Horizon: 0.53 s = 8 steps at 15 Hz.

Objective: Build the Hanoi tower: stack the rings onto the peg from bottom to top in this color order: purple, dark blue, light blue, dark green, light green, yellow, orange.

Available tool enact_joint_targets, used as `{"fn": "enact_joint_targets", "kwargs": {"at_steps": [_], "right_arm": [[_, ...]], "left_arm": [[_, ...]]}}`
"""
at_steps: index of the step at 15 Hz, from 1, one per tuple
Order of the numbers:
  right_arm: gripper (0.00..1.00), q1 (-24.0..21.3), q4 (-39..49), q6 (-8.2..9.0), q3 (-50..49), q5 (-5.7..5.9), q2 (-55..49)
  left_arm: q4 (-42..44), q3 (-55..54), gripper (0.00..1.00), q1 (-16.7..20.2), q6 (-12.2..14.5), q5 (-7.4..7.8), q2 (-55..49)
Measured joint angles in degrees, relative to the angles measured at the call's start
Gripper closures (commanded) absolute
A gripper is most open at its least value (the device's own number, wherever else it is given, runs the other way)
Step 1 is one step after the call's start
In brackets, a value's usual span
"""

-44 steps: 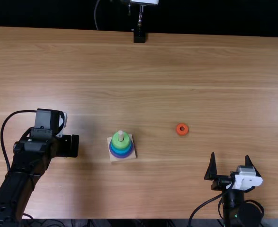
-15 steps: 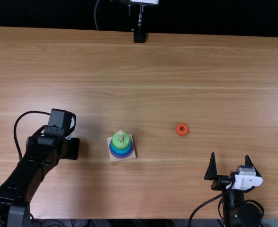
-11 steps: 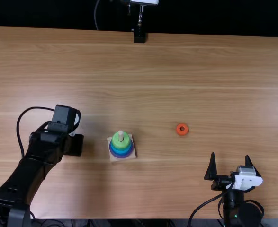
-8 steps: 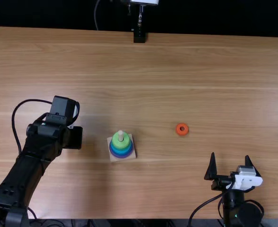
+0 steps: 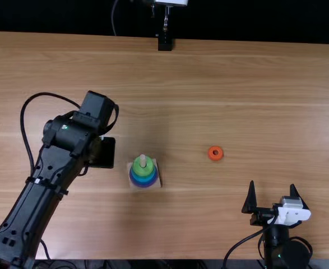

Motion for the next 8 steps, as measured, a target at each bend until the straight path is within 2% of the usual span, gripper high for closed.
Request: {"fn": "enact_joint_targets", "kwargs": {"at_steps": [4,8], "right_arm": [[0.0,0.02,0.02,0.0,0.0,-0.02,0.0],[0.0,0.0,0.0,0.0,0.0,-0.02,0.0]], "left_arm": [[-5.29,7.5,1.0,-6.19,-5.05,0.02,1.79],[-5.35,12.74,1.0,-10.84,-7.08,0.02,4.17]]}}
